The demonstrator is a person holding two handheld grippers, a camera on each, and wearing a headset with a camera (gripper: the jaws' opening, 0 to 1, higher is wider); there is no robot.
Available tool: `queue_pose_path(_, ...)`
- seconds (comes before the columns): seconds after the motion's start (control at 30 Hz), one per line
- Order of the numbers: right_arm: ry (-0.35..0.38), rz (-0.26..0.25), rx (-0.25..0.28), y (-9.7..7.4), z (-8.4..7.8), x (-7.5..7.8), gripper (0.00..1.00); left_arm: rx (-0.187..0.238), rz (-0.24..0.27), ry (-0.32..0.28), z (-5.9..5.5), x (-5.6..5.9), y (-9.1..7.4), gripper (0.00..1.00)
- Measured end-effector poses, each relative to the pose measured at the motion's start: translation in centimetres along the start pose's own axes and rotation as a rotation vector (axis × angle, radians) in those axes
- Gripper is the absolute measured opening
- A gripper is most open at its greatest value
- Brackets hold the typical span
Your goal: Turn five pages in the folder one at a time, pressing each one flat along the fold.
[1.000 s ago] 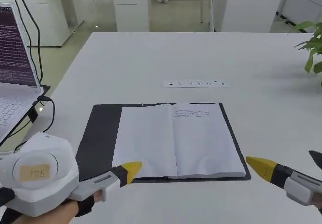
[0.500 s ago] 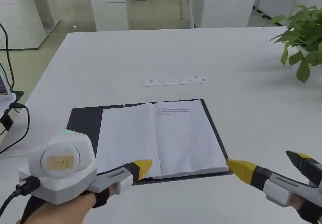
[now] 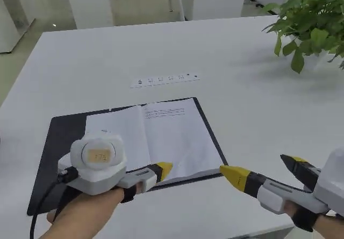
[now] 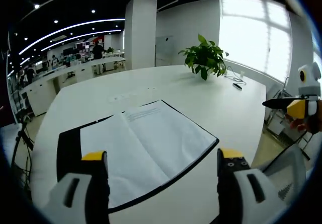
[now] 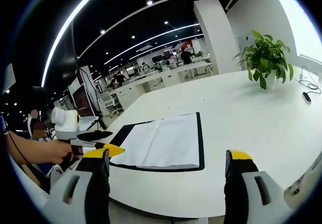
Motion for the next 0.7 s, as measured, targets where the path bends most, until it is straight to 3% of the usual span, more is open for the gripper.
queue_pose_path(0.3, 0.018, 0.0, -0.002, 0.0, -0.3, 0.6, 0.94, -0.023, -0.062, 0.018, -0.2, 3.0, 4.4, 0.86)
queue_pose_path(0.7, 0.044, -0.005, -0.016, 0.0, -1.0, 1.9, 0.92, -0.064, -0.096, 0.016, -1.9, 6.1, 9.4, 0.81)
Point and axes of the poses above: the centre of the closed fingertips' face, and the gripper's own axes: y roughly forward along the fingers, x roughly to its right, z roughly out of its top, the point moved 3 cm from there along -y, roughly backward along the fingers, and after that the axes turned 3 degrees about y, right-handed, at the moved point
